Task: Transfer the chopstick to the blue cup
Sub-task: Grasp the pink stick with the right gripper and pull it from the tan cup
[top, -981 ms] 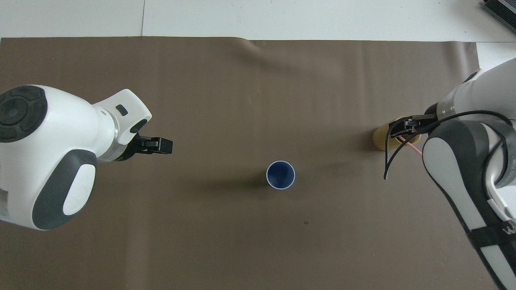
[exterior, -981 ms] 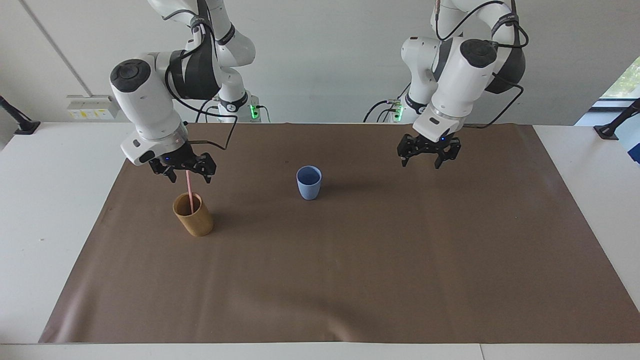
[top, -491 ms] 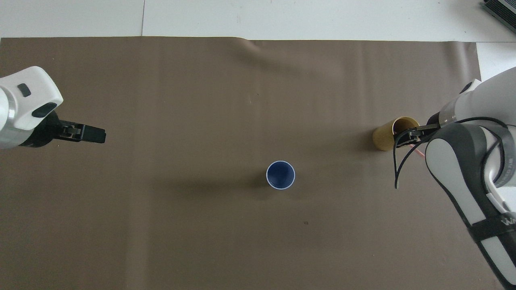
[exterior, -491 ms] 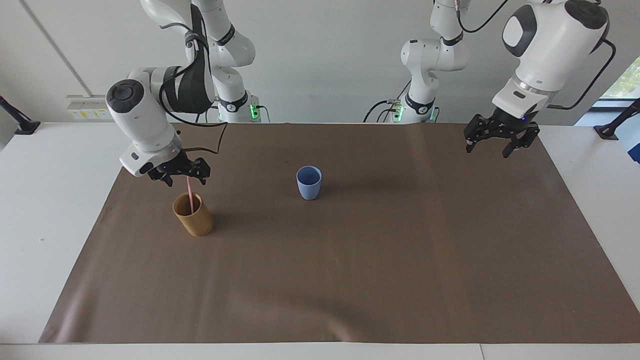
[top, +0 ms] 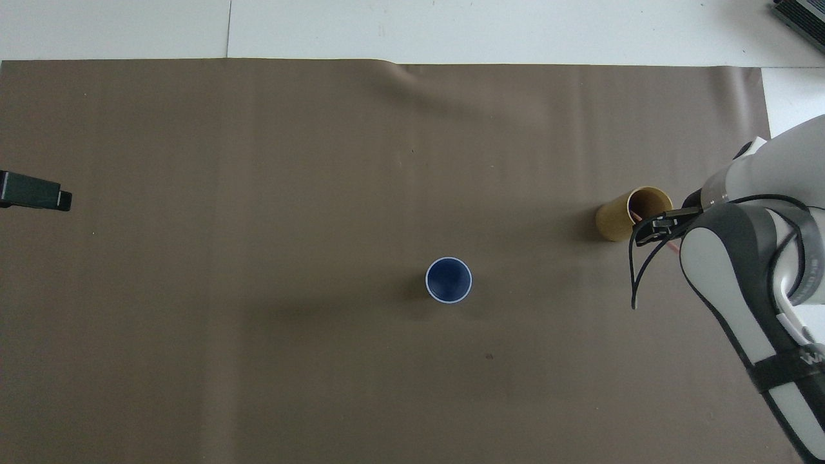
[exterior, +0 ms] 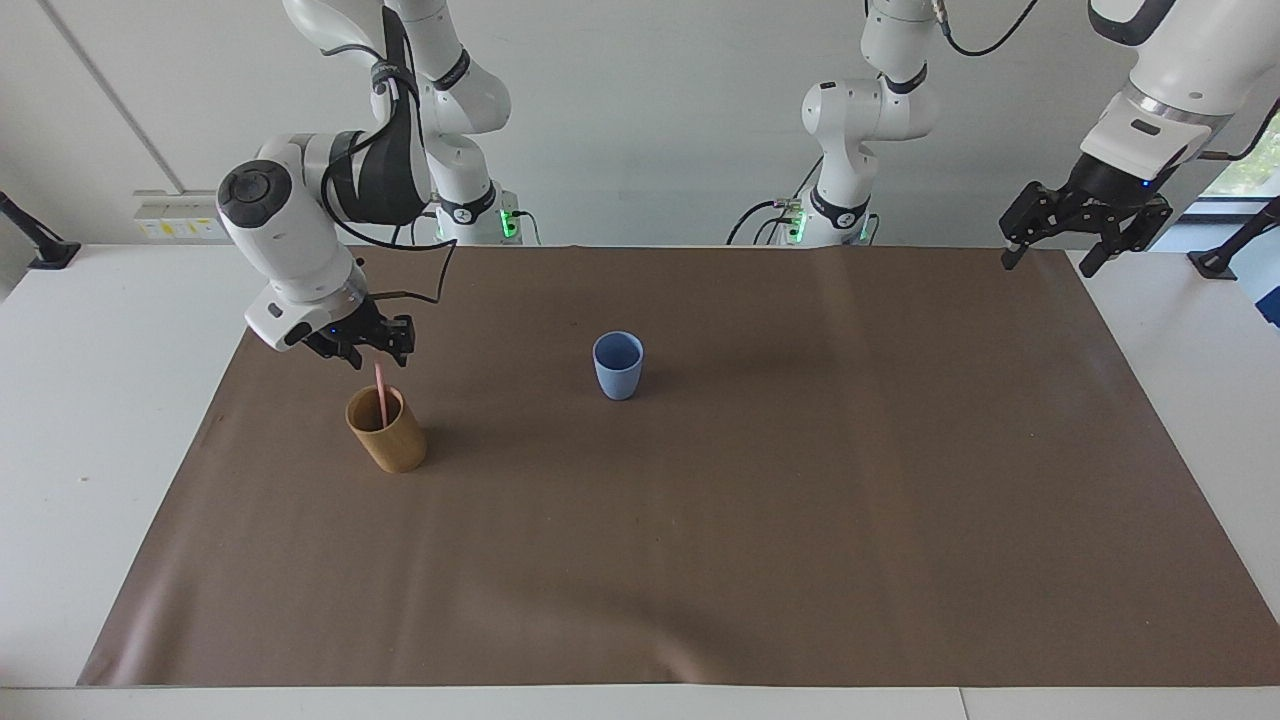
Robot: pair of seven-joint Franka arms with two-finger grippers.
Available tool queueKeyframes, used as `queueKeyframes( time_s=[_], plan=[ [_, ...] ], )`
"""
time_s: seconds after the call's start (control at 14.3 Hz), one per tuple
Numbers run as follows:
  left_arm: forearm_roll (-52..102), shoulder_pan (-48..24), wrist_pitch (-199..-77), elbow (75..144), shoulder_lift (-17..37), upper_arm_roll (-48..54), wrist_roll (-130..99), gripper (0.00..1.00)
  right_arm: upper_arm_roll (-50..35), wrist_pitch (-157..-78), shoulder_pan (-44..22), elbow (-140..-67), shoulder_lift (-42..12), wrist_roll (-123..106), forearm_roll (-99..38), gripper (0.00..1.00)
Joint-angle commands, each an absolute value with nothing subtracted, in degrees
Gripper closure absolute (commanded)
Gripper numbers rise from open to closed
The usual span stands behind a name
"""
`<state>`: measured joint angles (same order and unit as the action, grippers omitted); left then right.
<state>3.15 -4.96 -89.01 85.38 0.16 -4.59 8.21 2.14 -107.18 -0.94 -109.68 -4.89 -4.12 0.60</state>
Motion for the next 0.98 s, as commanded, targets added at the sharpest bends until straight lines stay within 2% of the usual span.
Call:
queueKeyframes(
  time_s=[0.0, 0.14, 0.35, 0.56, 0.63, 0.91],
  plan=[
    [2.1, -4.7, -87.1, 85.8, 0.3, -4.0, 8.3, 0.00, 1.8, -106.3, 0.3, -111.2, -3.3, -5.5, -0.5, 0.50],
    [2.1, -4.7, -86.8, 88.1, -1.5, -3.9, 8.3, 0.00, 1.8, -106.3, 0.3, -111.2, -3.3, -5.5, -0.5, 0.63],
    [2.0, -4.8, -86.3, 88.2, -1.8, -4.0, 8.3, 0.00, 1.8, -106.2, 0.3, -110.7, -3.5, -5.5, -0.5, 0.82],
    [0.7, -4.2, -86.2, 88.2, -2.0, -3.9, 8.3, 0.00, 1.8, -105.4, 0.3, -110.0, -3.9, -5.5, -1.8, 0.96],
    [0.7, -4.2, -86.1, 88.5, -2.1, -3.8, 8.3, 0.00, 1.8, -104.7, 0.4, -109.2, -4.1, -5.5, -2.5, 0.99],
    [0.8, -4.2, -86.7, 89.1, -2.5, -3.8, 8.3, 0.00, 1.8, -100.3, 0.6, -105.1, -4.6, -4.0, -3.7, 1.00]
  ],
)
